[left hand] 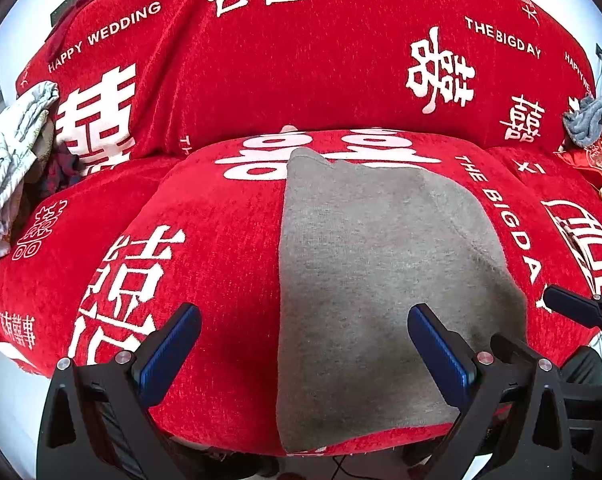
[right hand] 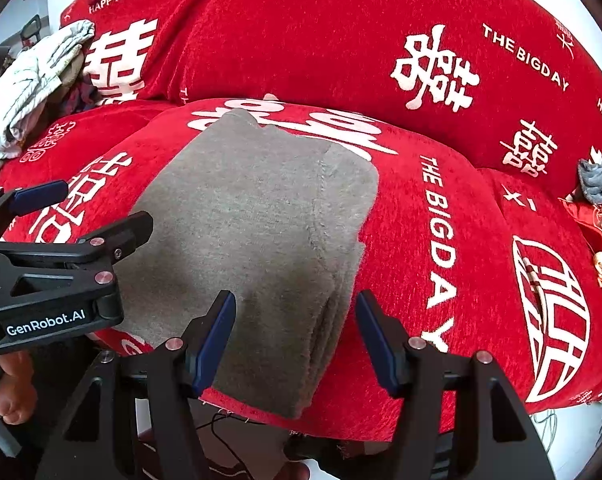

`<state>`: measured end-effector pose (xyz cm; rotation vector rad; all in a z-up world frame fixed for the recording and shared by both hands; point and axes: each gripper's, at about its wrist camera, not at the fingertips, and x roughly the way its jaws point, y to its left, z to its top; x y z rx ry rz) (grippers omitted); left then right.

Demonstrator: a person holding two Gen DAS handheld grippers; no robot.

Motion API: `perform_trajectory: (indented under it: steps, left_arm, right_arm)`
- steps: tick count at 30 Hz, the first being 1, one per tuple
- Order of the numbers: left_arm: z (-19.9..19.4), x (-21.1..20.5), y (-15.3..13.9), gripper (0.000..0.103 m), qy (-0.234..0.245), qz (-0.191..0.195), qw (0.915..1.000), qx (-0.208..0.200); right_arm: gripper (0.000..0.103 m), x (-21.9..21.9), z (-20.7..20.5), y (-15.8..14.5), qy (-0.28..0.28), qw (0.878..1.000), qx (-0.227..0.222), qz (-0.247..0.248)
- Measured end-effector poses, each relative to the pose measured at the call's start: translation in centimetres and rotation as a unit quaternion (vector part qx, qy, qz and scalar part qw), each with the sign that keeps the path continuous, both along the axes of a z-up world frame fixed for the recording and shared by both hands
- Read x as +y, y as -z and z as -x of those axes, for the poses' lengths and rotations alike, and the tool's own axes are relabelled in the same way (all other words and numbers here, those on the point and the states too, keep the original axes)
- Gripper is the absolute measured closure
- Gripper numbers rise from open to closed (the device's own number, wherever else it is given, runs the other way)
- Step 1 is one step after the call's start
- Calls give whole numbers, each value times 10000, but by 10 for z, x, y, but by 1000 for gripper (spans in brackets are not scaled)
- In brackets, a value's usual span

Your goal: Fold small clothes

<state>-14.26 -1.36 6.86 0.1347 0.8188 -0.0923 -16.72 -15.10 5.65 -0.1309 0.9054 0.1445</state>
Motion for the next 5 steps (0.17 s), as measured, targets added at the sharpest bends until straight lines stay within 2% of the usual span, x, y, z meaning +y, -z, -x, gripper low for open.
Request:
perform_trajectory:
  steps: [5]
  left_arm:
    - [-1, -1, 4, 0, -9, -35, 10000, 61]
  right_arm:
    - [37, -3, -1, 3, 8, 10000, 37, -26]
